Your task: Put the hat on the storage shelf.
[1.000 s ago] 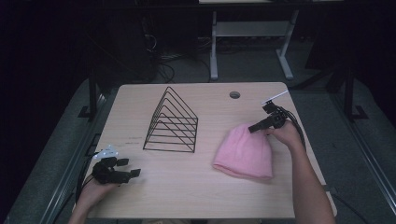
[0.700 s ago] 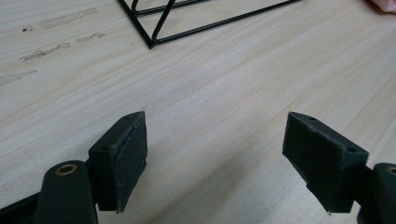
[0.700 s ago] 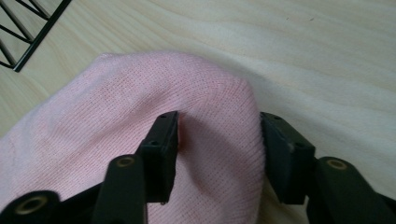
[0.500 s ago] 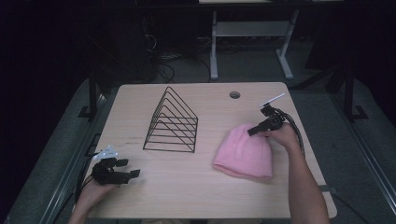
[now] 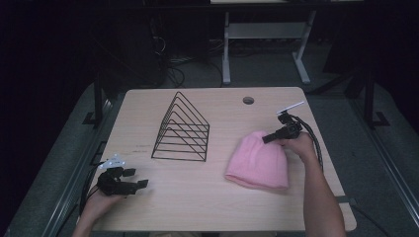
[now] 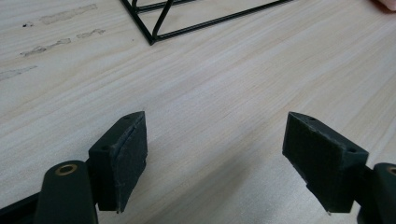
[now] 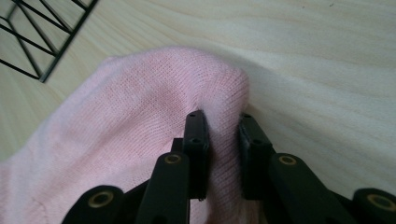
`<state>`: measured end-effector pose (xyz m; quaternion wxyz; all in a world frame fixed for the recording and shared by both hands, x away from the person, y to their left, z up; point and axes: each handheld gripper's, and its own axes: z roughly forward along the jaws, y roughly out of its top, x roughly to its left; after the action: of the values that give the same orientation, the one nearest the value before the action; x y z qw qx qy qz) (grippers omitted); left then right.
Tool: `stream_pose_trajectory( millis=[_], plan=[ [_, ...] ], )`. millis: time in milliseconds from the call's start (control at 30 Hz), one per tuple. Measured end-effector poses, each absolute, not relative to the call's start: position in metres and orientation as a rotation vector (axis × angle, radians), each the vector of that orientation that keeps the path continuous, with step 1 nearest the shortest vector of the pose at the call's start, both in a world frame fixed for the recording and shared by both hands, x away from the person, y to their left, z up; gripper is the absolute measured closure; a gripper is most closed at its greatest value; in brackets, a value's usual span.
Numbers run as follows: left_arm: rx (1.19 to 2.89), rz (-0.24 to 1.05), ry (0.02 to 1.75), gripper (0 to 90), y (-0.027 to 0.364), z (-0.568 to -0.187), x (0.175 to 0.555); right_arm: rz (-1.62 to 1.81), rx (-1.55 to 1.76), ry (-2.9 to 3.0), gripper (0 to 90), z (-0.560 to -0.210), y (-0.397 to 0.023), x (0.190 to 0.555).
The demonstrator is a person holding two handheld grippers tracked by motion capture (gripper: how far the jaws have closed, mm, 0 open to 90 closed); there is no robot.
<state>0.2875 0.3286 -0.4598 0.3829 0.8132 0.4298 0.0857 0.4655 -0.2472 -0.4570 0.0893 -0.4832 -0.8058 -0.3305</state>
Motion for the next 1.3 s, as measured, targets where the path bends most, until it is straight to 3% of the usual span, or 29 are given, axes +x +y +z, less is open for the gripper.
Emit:
stream_pose_trajectory(
  millis=[500, 1300],
  plan=[
    [2.081, 0.215, 1.099, 22.2, 0.329, -0.460, 0.287, -1.103, -1.412, -2.351, 77.9, -0.444, -0.254, 0.457],
    [2.068, 0.187, 1.028, 23.6, 0.320, -0.437, 0.292, -1.350, -1.238, -2.486, 78.6, -0.362, -0.260, 0.423]
  ],
)
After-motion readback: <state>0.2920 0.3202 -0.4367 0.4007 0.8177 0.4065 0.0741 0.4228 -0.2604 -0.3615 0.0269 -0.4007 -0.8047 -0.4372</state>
